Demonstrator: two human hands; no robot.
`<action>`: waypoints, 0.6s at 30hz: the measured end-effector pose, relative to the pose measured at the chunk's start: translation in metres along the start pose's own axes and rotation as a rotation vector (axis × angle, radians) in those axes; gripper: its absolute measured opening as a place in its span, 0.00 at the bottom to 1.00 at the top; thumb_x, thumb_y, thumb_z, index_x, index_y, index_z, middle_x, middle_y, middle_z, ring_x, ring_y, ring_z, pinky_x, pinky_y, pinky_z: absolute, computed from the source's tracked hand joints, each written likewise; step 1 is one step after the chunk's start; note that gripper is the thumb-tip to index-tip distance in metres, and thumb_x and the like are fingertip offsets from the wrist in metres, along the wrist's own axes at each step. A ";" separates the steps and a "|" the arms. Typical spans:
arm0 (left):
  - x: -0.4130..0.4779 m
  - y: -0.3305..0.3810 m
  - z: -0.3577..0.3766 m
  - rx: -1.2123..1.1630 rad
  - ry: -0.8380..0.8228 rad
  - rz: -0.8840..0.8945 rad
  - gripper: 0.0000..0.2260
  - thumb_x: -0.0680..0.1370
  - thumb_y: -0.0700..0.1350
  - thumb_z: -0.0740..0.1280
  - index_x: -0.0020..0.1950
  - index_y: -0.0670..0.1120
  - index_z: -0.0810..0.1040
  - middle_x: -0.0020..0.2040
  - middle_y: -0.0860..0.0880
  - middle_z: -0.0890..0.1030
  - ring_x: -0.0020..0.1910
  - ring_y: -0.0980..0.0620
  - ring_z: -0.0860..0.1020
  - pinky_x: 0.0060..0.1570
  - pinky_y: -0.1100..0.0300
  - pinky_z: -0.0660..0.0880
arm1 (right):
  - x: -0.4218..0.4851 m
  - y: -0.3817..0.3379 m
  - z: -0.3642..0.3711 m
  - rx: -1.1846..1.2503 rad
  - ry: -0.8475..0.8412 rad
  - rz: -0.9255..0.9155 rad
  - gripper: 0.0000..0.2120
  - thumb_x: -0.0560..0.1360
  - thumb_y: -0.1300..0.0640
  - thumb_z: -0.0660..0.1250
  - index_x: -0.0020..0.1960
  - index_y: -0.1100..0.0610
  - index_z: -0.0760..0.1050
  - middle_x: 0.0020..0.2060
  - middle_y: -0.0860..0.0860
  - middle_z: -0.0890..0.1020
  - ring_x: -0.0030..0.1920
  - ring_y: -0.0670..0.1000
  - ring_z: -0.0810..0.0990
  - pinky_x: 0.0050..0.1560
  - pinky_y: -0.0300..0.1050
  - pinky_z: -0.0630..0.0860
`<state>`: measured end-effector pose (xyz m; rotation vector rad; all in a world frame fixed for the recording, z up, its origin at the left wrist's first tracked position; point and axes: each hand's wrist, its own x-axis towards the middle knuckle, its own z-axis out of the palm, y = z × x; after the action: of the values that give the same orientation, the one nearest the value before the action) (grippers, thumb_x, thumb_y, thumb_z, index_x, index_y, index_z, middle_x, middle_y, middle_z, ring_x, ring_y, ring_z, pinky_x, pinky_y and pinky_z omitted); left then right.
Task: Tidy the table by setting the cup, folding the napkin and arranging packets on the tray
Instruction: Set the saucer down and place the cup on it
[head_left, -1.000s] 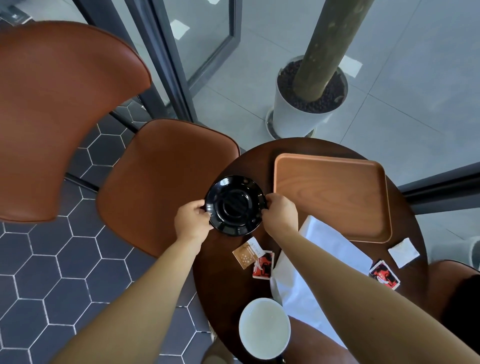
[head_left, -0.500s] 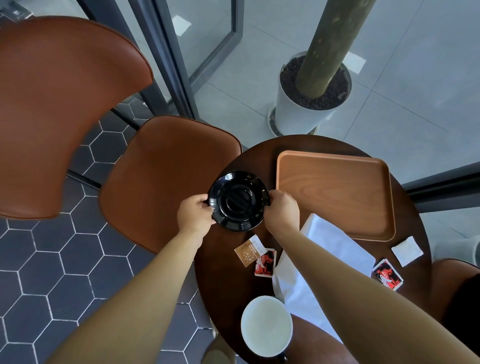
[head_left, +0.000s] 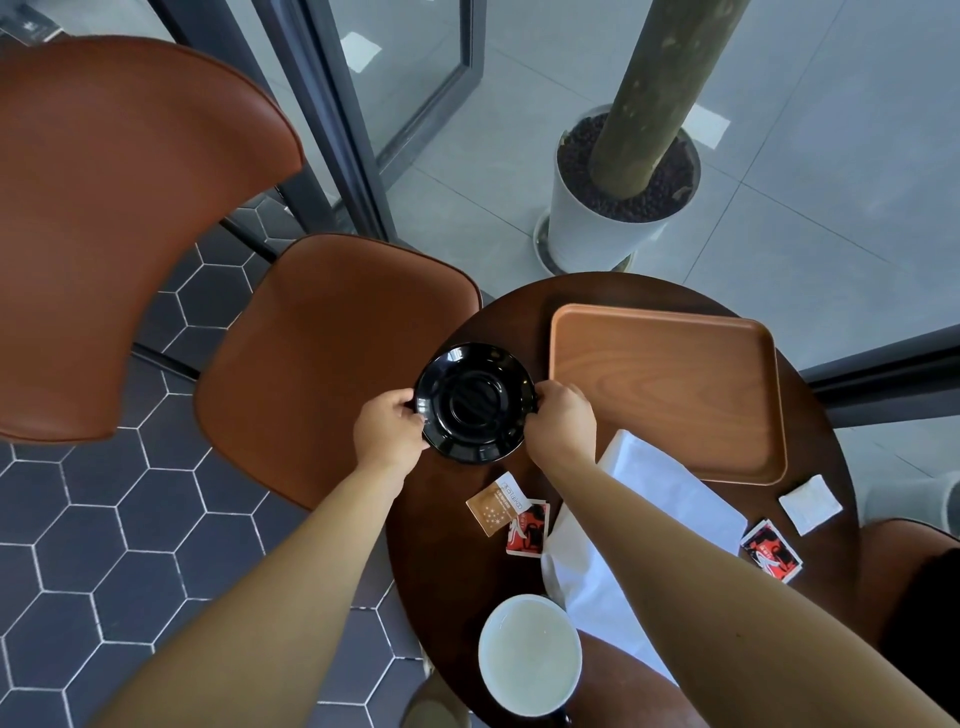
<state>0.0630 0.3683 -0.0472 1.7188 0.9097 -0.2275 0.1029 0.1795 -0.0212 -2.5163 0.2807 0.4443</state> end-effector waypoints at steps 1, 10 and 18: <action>0.000 0.000 0.000 0.006 0.001 0.004 0.14 0.79 0.31 0.65 0.61 0.44 0.82 0.42 0.50 0.84 0.44 0.51 0.85 0.41 0.55 0.84 | 0.000 0.000 -0.001 -0.003 -0.004 -0.001 0.17 0.75 0.71 0.65 0.61 0.61 0.80 0.55 0.57 0.80 0.53 0.56 0.79 0.48 0.40 0.71; -0.016 0.002 -0.004 0.514 0.027 0.251 0.24 0.79 0.42 0.68 0.75 0.46 0.68 0.60 0.45 0.76 0.49 0.52 0.76 0.50 0.59 0.71 | -0.007 -0.001 -0.008 -0.011 -0.034 -0.007 0.16 0.76 0.68 0.65 0.63 0.61 0.77 0.55 0.57 0.79 0.46 0.50 0.73 0.47 0.41 0.69; -0.045 0.010 -0.007 0.754 -0.014 0.377 0.25 0.78 0.43 0.67 0.75 0.47 0.66 0.63 0.43 0.73 0.51 0.44 0.78 0.42 0.55 0.73 | -0.027 0.003 -0.021 -0.032 -0.061 -0.069 0.13 0.77 0.65 0.62 0.60 0.59 0.78 0.47 0.50 0.75 0.41 0.50 0.72 0.43 0.42 0.68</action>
<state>0.0365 0.3535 -0.0118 2.5399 0.4853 -0.3565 0.0826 0.1684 0.0035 -2.5296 0.1639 0.5004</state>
